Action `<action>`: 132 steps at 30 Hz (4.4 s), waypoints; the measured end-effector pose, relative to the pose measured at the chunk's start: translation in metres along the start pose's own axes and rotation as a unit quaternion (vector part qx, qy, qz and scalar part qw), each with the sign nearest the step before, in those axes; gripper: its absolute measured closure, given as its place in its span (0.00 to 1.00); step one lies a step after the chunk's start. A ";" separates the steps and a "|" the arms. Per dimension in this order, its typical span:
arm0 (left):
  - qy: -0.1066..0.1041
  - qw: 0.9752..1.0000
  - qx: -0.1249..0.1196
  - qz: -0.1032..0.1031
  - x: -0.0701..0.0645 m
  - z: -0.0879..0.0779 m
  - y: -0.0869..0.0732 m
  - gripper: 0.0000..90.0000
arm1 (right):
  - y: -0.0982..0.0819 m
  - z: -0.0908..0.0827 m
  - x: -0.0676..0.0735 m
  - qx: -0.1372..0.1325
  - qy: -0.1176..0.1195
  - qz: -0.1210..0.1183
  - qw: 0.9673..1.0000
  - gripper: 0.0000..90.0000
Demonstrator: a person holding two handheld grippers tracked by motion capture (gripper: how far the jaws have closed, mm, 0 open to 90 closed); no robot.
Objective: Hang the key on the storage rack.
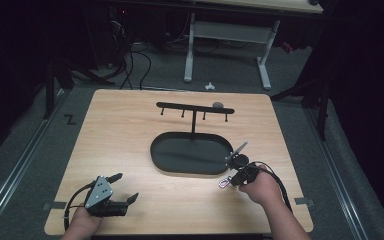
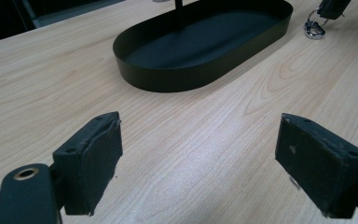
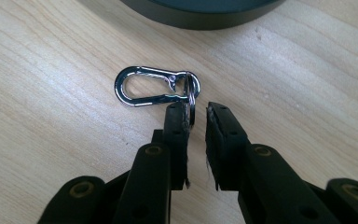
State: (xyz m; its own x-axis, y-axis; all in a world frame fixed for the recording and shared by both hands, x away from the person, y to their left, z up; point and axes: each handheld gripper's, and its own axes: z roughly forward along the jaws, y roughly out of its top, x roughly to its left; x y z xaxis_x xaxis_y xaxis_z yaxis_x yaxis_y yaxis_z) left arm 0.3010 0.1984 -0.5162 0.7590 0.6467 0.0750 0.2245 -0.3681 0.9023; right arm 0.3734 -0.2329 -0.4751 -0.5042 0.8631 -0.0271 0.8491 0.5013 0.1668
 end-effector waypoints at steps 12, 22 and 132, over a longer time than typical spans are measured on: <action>-0.001 1.000 0.003 0.000 0.000 0.000 0.000 0.17 | -0.001 0.001 0.001 -0.007 -0.007 0.017 1.000 0.88; -0.001 1.000 0.004 0.000 0.000 0.000 0.000 0.17 | 0.002 0.002 0.001 -0.003 0.010 0.021 1.000 0.98; -0.002 1.000 -0.002 -0.006 0.002 -0.014 -0.006 0.17 | 0.105 -0.150 -0.013 -0.085 -0.014 0.008 0.996 0.98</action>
State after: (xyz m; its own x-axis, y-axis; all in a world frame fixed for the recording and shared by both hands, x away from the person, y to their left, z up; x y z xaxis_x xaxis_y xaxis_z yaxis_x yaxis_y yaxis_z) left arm 0.2928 0.2116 -0.5156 0.7591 0.6480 0.0631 0.2300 -0.3576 0.9051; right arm 0.4452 -0.2009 -0.3092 -0.4835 0.8739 -0.0496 0.8171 0.4709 0.3324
